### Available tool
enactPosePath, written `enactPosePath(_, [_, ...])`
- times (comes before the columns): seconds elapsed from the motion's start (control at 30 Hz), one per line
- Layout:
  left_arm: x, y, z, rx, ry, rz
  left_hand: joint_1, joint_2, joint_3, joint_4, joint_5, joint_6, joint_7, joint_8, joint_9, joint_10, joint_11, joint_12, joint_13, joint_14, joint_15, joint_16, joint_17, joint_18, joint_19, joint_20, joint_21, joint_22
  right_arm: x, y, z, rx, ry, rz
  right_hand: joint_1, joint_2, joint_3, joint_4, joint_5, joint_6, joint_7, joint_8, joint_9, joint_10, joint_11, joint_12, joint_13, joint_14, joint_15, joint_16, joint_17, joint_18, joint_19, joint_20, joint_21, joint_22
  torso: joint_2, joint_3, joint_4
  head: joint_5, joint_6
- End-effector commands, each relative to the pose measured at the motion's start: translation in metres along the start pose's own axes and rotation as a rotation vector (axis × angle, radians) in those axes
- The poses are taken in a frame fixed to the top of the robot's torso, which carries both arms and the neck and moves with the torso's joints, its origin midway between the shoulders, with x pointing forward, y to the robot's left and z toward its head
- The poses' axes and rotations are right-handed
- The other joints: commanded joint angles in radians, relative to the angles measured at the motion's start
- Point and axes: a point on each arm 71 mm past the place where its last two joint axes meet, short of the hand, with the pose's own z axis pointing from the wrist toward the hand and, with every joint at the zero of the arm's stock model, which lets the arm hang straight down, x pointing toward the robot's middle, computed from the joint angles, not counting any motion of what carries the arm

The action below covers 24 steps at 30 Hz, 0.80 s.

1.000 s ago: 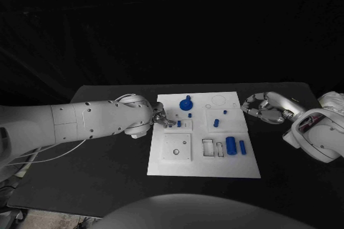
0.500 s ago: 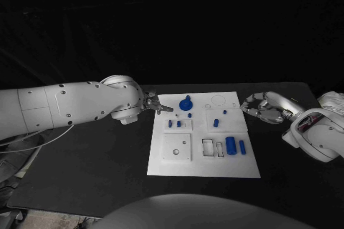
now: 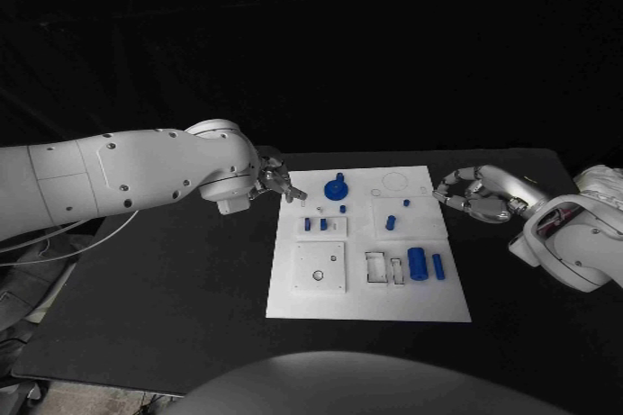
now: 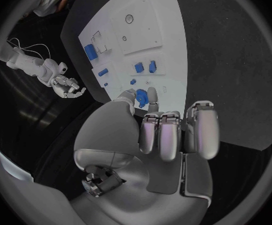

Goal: Assemble the parts on the task board

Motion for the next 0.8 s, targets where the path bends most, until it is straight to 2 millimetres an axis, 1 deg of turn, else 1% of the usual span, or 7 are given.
enactPosePath(0.03, [0.004, -0.006, 0.006, -0.026, 0.08, 0.035, 0.023, -0.002, 0.005, 0.0, 0.036, 0.006, -0.003, -0.008, -0.014, 0.106, -0.008, -0.004, 0.263, 0.105, -0.004, 0.002, 0.263, -0.012, 0.021, -0.002, 0.004, 0.217, 0.002, 0.001, 0.001, -0.005, 0.013, -0.004, 0.012, 0.001, -0.002, -0.005, 0.004, -0.005, 0.0, 0.0, -0.002, 0.107, 0.006, 0.004, 0.263, 0.106, 0.005, 0.003, 0.263, 0.013, 0.026, 0.006, -0.006, 0.228, 0.001, -0.0004, 0.0003, 0.001, 0.0])
enactPosePath(0.13, [0.004, -0.011, 0.013, -0.055, 0.105, 0.068, 0.026, -0.003, 0.004, 0.002, 0.052, 0.007, -0.001, -0.014, -0.023, 0.106, -0.007, -0.004, 0.263, 0.105, -0.003, 0.002, 0.263, -0.012, 0.022, -0.002, 0.005, 0.217, 0.002, 0.002, 0.002, -0.008, 0.013, -0.004, 0.012, 0.001, -0.002, -0.005, 0.004, -0.005, 0.0, 0.0, -0.002, 0.107, 0.006, 0.004, 0.263, 0.106, 0.005, 0.003, 0.263, 0.013, 0.026, 0.006, -0.005, 0.228, 0.001, -0.0011, -0.0003, 0.002, 0.0])
enactPosePath(0.2, [0.003, -0.015, 0.018, -0.075, 0.122, 0.088, 0.021, -0.003, 0.0, 0.004, 0.057, 0.007, 0.001, -0.018, -0.03, 0.106, -0.005, -0.004, 0.263, 0.105, -0.003, 0.002, 0.263, -0.013, 0.022, -0.001, 0.006, 0.217, 0.002, 0.002, 0.002, -0.009, 0.012, -0.004, 0.013, 0.001, -0.002, -0.005, 0.004, -0.004, 0.0, 0.0, -0.002, 0.107, 0.006, 0.004, 0.263, 0.106, 0.005, 0.003, 0.263, 0.012, 0.027, 0.006, -0.005, 0.228, 0.001, -0.0007, -0.0002, 0.003, 0.0])
enactPosePath(0.33, [-0.001, -0.021, 0.027, -0.111, 0.145, 0.116, 0.019, -0.002, -0.002, 0.003, 0.069, 0.009, 0.001, -0.022, -0.037, 0.106, -0.005, -0.004, 0.263, 0.105, -0.002, 0.002, 0.263, -0.013, 0.023, -0.001, 0.007, 0.218, 0.002, 0.003, 0.002, -0.015, 0.009, -0.004, 0.013, 0.001, -0.002, -0.005, 0.004, -0.004, 0.0, 0.0, -0.002, 0.107, 0.006, 0.004, 0.263, 0.106, 0.005, 0.003, 0.263, 0.012, 0.028, 0.006, -0.004, 0.228, 0.002, -0.0012, -0.0014, 0.004, 0.0])
enactPosePath(0.53, [-0.004, -0.028, 0.037, -0.154, 0.167, 0.142, 0.014, -0.001, -0.005, 0.004, 0.076, 0.01, 0.002, -0.025, -0.042, 0.106, -0.004, -0.004, 0.263, 0.105, -0.002, 0.002, 0.263, -0.013, 0.024, 0.0, 0.008, 0.218, 0.002, 0.005, 0.002, -0.024, 0.004, -0.003, 0.013, 0.001, -0.002, -0.005, 0.004, -0.003, 0.0, 0.001, -0.002, 0.107, 0.006, 0.004, 0.263, 0.106, 0.005, 0.003, 0.263, 0.012, 0.029, 0.006, -0.002, 0.229, 0.001, -0.0006, -0.0012, 0.003, 0.0])
enactPosePath(0.67, [-0.002, -0.03, 0.041, -0.171, 0.186, 0.159, 0.014, -0.001, -0.007, 0.002, 0.084, 0.022, -0.001, -0.017, -0.04, 0.106, -0.006, -0.004, 0.263, 0.105, -0.002, 0.002, 0.263, -0.014, 0.027, 0.0, 0.012, 0.219, 0.002, 0.005, 0.001, -0.027, 0.002, -0.002, 0.013, 0.001, -0.002, -0.005, 0.004, -0.003, 0.0, 0.001, -0.002, 0.107, 0.006, 0.004, 0.263, 0.106, 0.005, 0.003, 0.263, 0.011, 0.03, 0.006, -0.001, 0.23, 0.001, -0.0005, 0.0003, 0.001, 0.0])
enactPosePath(0.8, [0.002, -0.034, 0.045, -0.182, 0.209, 0.179, 0.006, -0.004, -0.016, 0.003, 0.083, 0.033, -0.004, -0.002, -0.029, 0.106, -0.008, -0.004, 0.263, 0.105, -0.004, 0.002, 0.263, -0.014, 0.027, -0.001, 0.012, 0.219, 0.002, 0.005, 0.001, -0.027, 0.002, -0.002, 0.013, 0.002, -0.002, -0.004, 0.004, -0.002, 0.0, 0.002, -0.002, 0.107, 0.006, 0.004, 0.263, 0.106, 0.005, 0.003, 0.263, 0.011, 0.032, 0.006, 0.0, 0.23, 0.001, -0.0006, 0.0013, 0.002, 0.0])
